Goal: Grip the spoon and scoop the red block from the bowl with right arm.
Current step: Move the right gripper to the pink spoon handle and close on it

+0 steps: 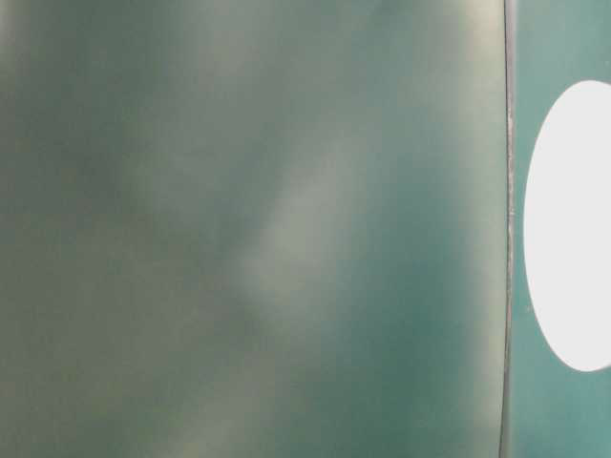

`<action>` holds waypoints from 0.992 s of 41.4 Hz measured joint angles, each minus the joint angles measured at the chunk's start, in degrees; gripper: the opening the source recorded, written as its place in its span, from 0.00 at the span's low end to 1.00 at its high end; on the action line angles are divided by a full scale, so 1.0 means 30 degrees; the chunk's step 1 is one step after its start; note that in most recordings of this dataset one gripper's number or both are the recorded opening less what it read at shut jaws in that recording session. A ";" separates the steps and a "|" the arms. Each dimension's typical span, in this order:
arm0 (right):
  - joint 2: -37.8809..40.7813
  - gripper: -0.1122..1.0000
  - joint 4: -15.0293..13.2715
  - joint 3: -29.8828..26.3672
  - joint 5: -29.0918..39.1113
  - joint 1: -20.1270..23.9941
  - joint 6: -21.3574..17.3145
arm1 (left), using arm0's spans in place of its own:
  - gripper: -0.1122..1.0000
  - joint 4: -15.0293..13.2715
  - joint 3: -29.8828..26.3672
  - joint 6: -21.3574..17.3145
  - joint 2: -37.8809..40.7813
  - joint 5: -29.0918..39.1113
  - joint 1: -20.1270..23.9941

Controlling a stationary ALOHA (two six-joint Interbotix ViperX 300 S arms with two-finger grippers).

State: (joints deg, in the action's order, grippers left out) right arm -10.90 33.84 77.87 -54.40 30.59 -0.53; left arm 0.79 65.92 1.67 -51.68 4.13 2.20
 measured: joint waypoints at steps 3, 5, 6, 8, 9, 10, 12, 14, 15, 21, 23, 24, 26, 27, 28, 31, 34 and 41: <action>0.0439 0.50 0.0762 -0.0088 0.0176 0.0586 0.0000 | 0.10 0.0000 0.0000 0.0000 0.0000 0.0029 0.0000; 0.0820 0.50 0.1230 -0.0176 0.0234 0.0967 0.0000 | 0.10 0.0000 0.0000 0.0000 0.0029 0.0029 0.0029; 0.0938 0.50 0.1436 -0.0264 0.0234 0.1113 0.0000 | 0.10 0.0000 0.0000 0.0000 0.0029 0.0029 0.0029; 0.1348 0.50 0.1875 -0.0381 0.0264 0.1436 0.0000 | 0.10 0.0000 0.0000 0.0000 0.0059 0.0029 0.0000; 0.1523 0.50 0.2051 -0.0439 0.0234 0.1523 0.0000 | 0.10 0.0000 0.0000 0.0000 0.0059 0.0029 0.0000; 0.1729 0.50 0.2256 -0.0527 0.0234 0.1641 0.0000 | 0.10 0.0000 0.0000 0.0029 0.0088 0.0029 0.0029; 0.2109 0.50 0.2666 -0.0703 0.0205 0.1787 0.0000 | 0.10 0.0000 0.0000 0.0000 0.0117 0.0000 0.0029; 0.2432 0.50 0.3018 -0.0850 0.0146 0.1934 0.0000 | 0.10 0.0000 0.0000 0.0000 0.0146 0.0000 0.0029; 0.2607 0.50 0.3193 -0.0967 0.0088 0.1992 0.0000 | 0.10 0.0000 0.0000 0.0000 0.0146 0.0029 0.0029; 0.3369 0.50 0.3926 -0.1377 -0.0029 0.2402 0.0000 | 0.10 0.0000 0.0000 0.0000 0.0205 0.0029 0.0029; 0.3457 0.50 0.4189 -0.1465 -0.0029 0.2549 0.0000 | 0.10 0.0000 0.0000 0.0000 0.0205 0.0029 0.0000; 0.3516 0.50 0.4336 -0.1494 -0.0029 0.2637 0.0000 | 0.10 0.0000 0.0000 0.0029 0.0205 0.0029 0.0029; 0.3545 0.50 0.4600 -0.1523 -0.0029 0.2783 0.0000 | 0.10 0.0000 0.0000 0.0000 0.0205 0.0029 0.0029; 0.3545 0.50 0.4775 -0.1523 -0.0029 0.2900 0.0059 | 0.10 0.0000 0.0000 0.0000 0.0205 0.0029 0.0029; 0.3574 0.50 0.4893 -0.1523 -0.0029 0.2988 0.0117 | 0.10 0.0000 0.0000 0.0000 0.0205 0.0000 0.0029; 0.3633 0.50 0.5332 -0.1494 -0.0029 0.3135 0.0234 | 0.10 0.0000 0.0000 0.0000 0.0205 0.0029 0.0029; 0.3633 0.50 0.5625 -0.1406 -0.0029 0.3164 0.0439 | 0.10 0.0000 0.0000 0.0000 0.0205 0.0000 0.0029; 0.3633 0.50 0.5771 -0.1377 -0.0029 0.3164 0.1260 | 0.10 0.0000 0.0000 0.0029 0.0205 0.0029 0.0029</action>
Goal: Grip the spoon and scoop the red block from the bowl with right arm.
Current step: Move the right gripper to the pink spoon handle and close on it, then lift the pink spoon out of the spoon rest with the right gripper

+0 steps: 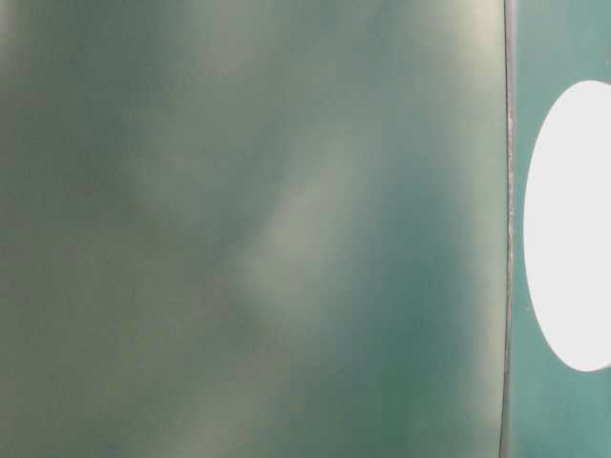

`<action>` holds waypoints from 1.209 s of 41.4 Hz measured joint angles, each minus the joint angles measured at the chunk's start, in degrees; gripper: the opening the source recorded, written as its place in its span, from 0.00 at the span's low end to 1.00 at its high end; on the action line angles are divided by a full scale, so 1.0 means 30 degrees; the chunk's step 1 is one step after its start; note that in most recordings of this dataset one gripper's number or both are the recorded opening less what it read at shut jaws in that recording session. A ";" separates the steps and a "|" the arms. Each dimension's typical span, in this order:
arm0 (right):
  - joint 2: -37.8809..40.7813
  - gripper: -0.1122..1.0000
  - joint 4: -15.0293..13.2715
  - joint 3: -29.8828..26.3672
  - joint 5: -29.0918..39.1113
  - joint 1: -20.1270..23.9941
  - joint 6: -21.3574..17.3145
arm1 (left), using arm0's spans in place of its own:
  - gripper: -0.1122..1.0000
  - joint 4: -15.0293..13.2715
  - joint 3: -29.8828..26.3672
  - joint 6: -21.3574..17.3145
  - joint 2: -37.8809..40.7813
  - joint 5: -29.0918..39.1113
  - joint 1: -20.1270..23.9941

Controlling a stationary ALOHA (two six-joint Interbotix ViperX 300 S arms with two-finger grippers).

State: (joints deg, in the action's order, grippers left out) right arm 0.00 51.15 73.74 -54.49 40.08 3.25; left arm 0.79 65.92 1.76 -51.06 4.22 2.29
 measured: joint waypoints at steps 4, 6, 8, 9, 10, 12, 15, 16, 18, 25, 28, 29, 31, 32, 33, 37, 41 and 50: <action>0.0146 0.50 0.0029 -0.0029 0.0000 0.0117 0.0352 | 0.10 0.0000 0.0000 -0.0029 0.0000 -0.0029 0.0000; 0.0205 0.50 0.0000 -0.0059 0.0088 0.0205 0.0381 | 0.10 0.0000 0.0000 -0.0029 0.0000 0.0000 0.0000; 0.0234 0.50 0.0029 -0.0117 0.0205 0.0322 0.0381 | 0.10 0.0000 0.0000 -0.0029 0.0000 0.0000 0.0000; 0.0234 0.50 0.0029 -0.0117 0.0293 0.0322 0.0381 | 0.10 0.0000 0.0000 -0.0029 0.0000 -0.0029 0.0000; 0.0264 0.50 0.0000 -0.0146 0.0381 0.0381 0.0381 | 0.10 0.0000 0.0000 -0.0029 0.0000 -0.0029 0.0000; 0.0293 0.50 0.0029 -0.0146 0.0527 0.0439 0.0381 | 0.10 0.0000 0.0000 -0.0029 0.0000 -0.0029 0.0000; 0.0381 0.50 0.0029 -0.0146 0.0674 0.0469 0.0381 | 0.10 0.0000 0.0000 -0.0029 0.0000 0.0000 0.0000; 0.0410 0.50 0.0029 -0.0146 0.0674 0.0439 0.0381 | 0.10 0.0000 0.0000 -0.0029 0.0000 0.0000 -0.0029; 0.0469 0.50 0.0029 -0.0146 0.0674 0.0469 0.0381 | 0.10 0.0000 -0.0029 -0.0029 0.0000 0.0000 0.0000; 0.0645 0.49 0.0088 0.0029 0.0703 0.0469 0.0439 | 0.10 0.0000 0.0000 -0.0029 0.0000 0.0059 0.0000; 0.0674 0.49 0.0059 0.0088 0.0674 0.0469 0.0439 | 0.10 0.0000 0.0000 -0.0029 0.0000 0.0088 -0.0029; 0.0674 0.49 0.0088 0.0117 0.0674 0.0439 0.0439 | 0.10 0.0000 0.0000 -0.0029 0.0000 0.0059 0.0000; 0.0674 0.49 0.0088 0.0176 0.0674 0.0469 0.0439 | 0.10 0.0000 -0.0029 -0.0029 0.0000 0.0088 -0.0029; 0.0674 0.49 0.0088 0.0205 0.0674 0.0469 0.0469 | 0.10 0.0000 0.0000 -0.0029 0.0000 0.0088 0.0000; 0.0674 0.49 0.0059 0.0205 0.0674 0.0469 0.0439 | 0.10 0.0000 0.0000 -0.0029 0.0000 0.0088 -0.0029; 0.0674 0.49 0.0059 0.0205 0.0674 0.0469 0.0469 | 0.10 0.0029 0.0000 0.0000 0.0000 0.0117 0.0000; 0.0674 0.49 0.0088 0.0205 0.0674 0.0469 0.0498 | 0.10 0.0000 0.0000 -0.0029 0.0000 0.0146 -0.0029; 0.0674 0.49 0.0088 0.0234 0.0469 0.0469 0.0498 | 0.10 0.0000 0.0000 0.0000 0.0000 0.0205 -0.0029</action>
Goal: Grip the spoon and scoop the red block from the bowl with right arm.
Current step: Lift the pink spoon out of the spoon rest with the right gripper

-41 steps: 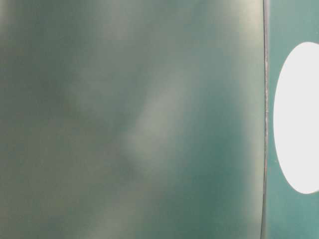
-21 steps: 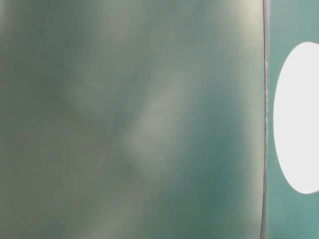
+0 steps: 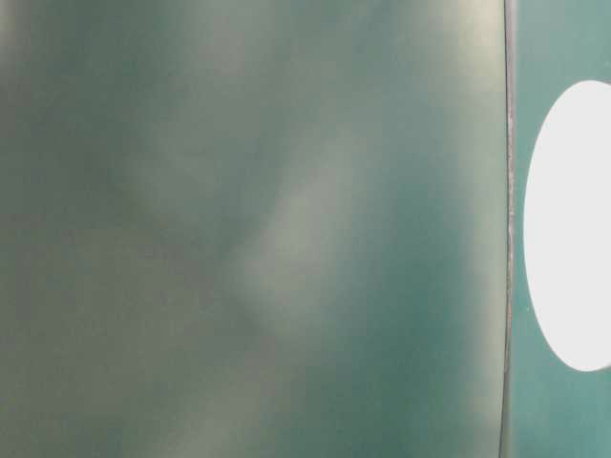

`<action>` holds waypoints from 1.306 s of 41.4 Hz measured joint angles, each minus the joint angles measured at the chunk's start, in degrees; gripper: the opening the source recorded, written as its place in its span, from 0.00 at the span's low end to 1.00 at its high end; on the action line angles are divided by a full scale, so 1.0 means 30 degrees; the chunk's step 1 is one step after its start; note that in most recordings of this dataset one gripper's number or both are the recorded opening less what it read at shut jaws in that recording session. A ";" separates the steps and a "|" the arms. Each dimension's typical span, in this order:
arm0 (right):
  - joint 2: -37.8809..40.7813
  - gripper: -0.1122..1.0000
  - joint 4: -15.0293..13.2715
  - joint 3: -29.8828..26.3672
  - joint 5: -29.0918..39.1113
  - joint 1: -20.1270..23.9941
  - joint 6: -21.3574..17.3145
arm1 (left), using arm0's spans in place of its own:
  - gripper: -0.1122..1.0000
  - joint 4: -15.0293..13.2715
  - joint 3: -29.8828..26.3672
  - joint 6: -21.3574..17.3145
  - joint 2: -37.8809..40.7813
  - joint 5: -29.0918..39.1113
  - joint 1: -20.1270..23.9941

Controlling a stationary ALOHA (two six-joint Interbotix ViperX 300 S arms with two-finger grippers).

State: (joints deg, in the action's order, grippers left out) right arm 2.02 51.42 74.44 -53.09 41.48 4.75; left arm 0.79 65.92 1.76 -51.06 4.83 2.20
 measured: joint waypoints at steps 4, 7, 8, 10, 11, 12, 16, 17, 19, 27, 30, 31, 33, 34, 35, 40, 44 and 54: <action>0.0000 0.49 -0.0029 -0.0029 -0.0146 0.0000 0.0029 | 0.10 0.0000 0.0000 0.0000 0.0000 0.0000 0.0029; 0.0000 0.49 0.0000 0.0000 -0.0205 0.0000 0.0000 | 0.10 0.0000 0.0000 -0.0029 0.0000 -0.0029 0.0029; 0.0000 0.49 -0.0029 -0.0029 -0.0234 0.0000 0.0029 | 0.10 0.0000 -0.0029 0.0000 0.0000 -0.0029 0.0029; 0.0000 0.49 -0.0029 -0.0029 -0.0234 0.0000 0.0029 | 0.10 0.0000 0.0000 0.0000 0.0000 -0.0029 0.0029; 0.0000 0.49 0.0000 -0.0029 -0.0264 0.0000 0.0029 | 0.10 0.0000 0.0000 -0.0029 0.0000 -0.0029 0.0000; 0.0000 0.49 -0.0029 -0.0029 -0.0264 0.0000 0.0029 | 0.10 0.0029 -0.0029 -0.0029 0.0000 0.0000 0.0029; 0.0000 0.49 0.0000 -0.0029 -0.0264 0.0000 0.0029 | 0.10 0.0000 0.0000 -0.0029 0.0000 0.0000 0.0029; 0.0000 0.49 0.0000 -0.0029 -0.0264 0.0000 0.0029 | 0.10 0.0000 0.0000 -0.0029 0.0000 0.0000 0.0000; 0.0000 0.49 0.0000 -0.0029 -0.0264 0.0000 0.0029 | 0.10 0.0000 -0.0029 -0.0029 0.0000 -0.0029 0.0029; 0.0000 0.48 0.0000 -0.0029 -0.0234 0.0000 0.0029 | 0.10 0.0000 0.0000 0.0000 0.0000 -0.0029 0.0029; 0.0000 0.47 -0.0029 -0.0029 -0.0264 0.0000 0.0029 | 0.10 0.0000 0.0000 -0.0029 0.0000 0.0000 0.0000; 0.0000 0.46 0.0000 -0.0029 -0.0264 0.0000 0.0029 | 0.10 0.0000 -0.0029 0.0000 0.0000 0.0029 0.0000; 0.0000 0.45 0.0000 -0.0029 -0.0264 0.0000 0.0029 | 0.10 0.0000 0.0000 0.0000 0.0000 0.0059 0.0000; 0.0000 0.45 0.0000 -0.0029 -0.0264 0.0000 0.0029 | 0.10 0.0000 0.0000 0.0000 0.0000 0.0117 0.0000; 0.0000 0.44 0.0000 -0.0029 -0.0264 0.0000 0.0029 | 0.10 0.0000 0.0000 -0.0029 0.0000 0.0146 0.0029; 0.0000 0.41 0.0000 -0.0029 -0.0264 0.0000 0.0029 | 0.10 0.0000 0.0000 -0.0029 0.0000 0.0234 0.0029; 0.0000 0.38 0.0000 -0.0059 -0.0264 0.0000 0.0029 | 0.10 0.0000 0.0000 -0.0029 0.0000 0.0234 0.0029; 0.0000 0.35 0.0000 -0.0059 -0.0264 0.0000 0.0029 | 0.10 0.0029 0.0000 -0.0029 0.0000 0.0234 0.0029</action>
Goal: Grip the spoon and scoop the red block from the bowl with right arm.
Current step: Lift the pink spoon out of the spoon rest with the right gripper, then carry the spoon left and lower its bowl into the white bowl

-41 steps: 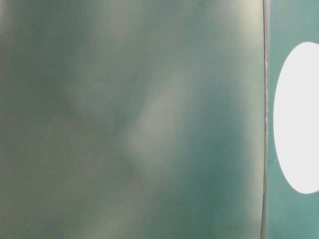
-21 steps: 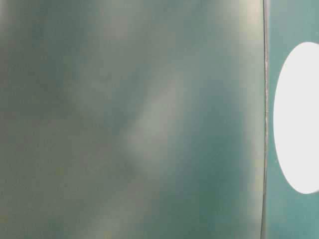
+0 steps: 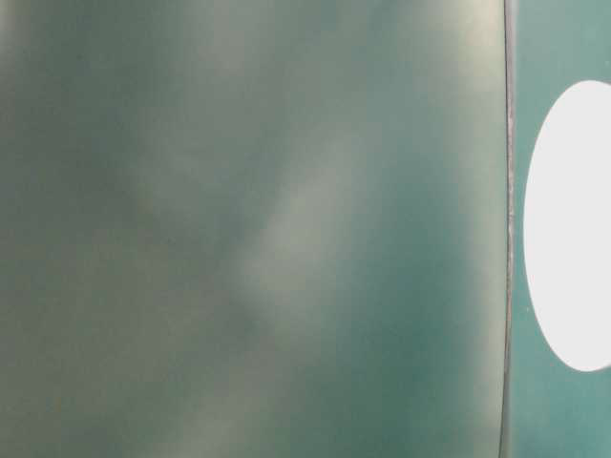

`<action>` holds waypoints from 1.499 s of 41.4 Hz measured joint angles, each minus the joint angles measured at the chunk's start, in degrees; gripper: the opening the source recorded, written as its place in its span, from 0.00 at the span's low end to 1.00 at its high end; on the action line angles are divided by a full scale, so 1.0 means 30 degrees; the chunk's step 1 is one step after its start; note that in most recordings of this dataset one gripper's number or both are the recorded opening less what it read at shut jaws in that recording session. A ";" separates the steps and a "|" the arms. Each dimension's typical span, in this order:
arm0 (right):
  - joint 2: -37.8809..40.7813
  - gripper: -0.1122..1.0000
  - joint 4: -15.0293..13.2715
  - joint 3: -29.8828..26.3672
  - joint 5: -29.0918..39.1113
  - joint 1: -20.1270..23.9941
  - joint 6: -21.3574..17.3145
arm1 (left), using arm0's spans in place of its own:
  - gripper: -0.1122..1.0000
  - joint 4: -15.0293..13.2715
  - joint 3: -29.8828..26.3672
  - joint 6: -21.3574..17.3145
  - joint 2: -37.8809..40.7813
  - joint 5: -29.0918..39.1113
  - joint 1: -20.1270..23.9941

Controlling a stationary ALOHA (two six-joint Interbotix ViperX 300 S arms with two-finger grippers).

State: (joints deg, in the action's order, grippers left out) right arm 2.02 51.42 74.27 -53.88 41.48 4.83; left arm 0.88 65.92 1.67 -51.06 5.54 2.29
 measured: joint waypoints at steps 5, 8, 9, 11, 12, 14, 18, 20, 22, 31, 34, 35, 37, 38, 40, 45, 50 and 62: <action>0.0000 0.32 0.0000 0.0000 0.0000 0.0000 -0.0029 | 0.10 -0.0029 0.0000 0.0029 0.0000 0.0000 0.0000; 0.0000 0.32 0.0000 -0.0029 0.0000 0.0000 0.0000 | 0.10 0.0000 -0.0029 0.0029 0.0000 -0.0029 0.0000; 0.0000 0.32 0.0000 -0.0029 0.0000 0.0000 0.0000 | 0.10 -0.0029 0.0000 0.0000 0.0000 0.0000 0.0000; 0.0000 0.32 0.0000 0.0000 0.0000 0.0000 0.0000 | 0.10 0.0000 0.0000 0.0029 0.0000 0.0000 -0.0029; 0.0000 0.32 0.0000 -0.0029 0.0000 0.0000 0.0000 | 0.10 -0.0029 0.0000 0.0029 0.0000 0.0000 0.0000; 0.0000 0.32 -0.0029 -0.0029 0.0000 0.0000 0.0000 | 0.10 -0.0029 0.0000 0.0029 0.0000 -0.0029 0.0000; 0.0000 0.32 0.0000 -0.0059 0.0000 0.0000 0.0029 | 0.10 -0.0029 0.0000 0.0000 0.0000 0.0000 -0.0029; 0.0000 0.32 0.0000 -0.0029 0.0000 0.0000 0.0088 | 0.10 -0.0029 0.0000 0.0000 0.0000 0.0000 0.0000; -0.0088 0.32 0.0000 -0.0029 0.0000 0.0000 0.0176 | 0.10 -0.0029 0.0000 0.0029 0.0000 0.0000 0.0000; -0.1670 0.32 0.0000 0.0000 0.0000 -0.0029 0.1904 | 0.10 -0.0029 0.0000 0.0000 0.0000 0.0088 0.0000; -0.2373 0.32 0.0000 0.0000 0.0000 -0.0176 0.2725 | 0.10 -0.0029 0.0000 0.0029 0.0000 0.0088 0.0000; -0.2637 0.32 0.0000 0.0000 0.0029 -0.0322 0.3018 | 0.10 -0.0029 0.0000 0.0000 0.0000 0.0088 0.0000; -0.3193 0.32 0.0000 -0.0029 0.0088 -0.0645 0.3691 | 0.10 0.0000 0.0000 0.0029 0.0000 0.0117 0.0000; -0.3457 0.32 0.0000 -0.0029 0.0117 -0.0791 0.3984 | 0.10 0.0000 0.0000 0.0029 0.0000 0.0088 0.0000; -0.4014 0.32 0.0000 -0.0088 0.0352 -0.1143 0.4629 | 0.10 0.0000 0.0000 0.0029 0.0000 0.0088 0.0000; -0.5273 0.32 0.0029 -0.0205 0.1230 -0.1934 0.5947 | 0.10 0.0000 0.0000 0.0000 0.0000 0.0088 -0.0029; -0.6445 0.32 0.0059 -0.0352 0.2432 -0.2871 0.6914 | 0.10 -0.0029 0.0000 0.0029 0.0000 0.0117 0.0000; -0.9258 0.32 0.0029 -0.1260 0.6152 -0.6211 0.8936 | 0.10 -0.0029 0.0000 0.0000 0.0000 0.0117 -0.0029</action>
State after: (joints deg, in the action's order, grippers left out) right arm -25.75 51.50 70.49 -35.42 22.85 31.64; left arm 0.79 65.92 1.67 -51.06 5.89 2.20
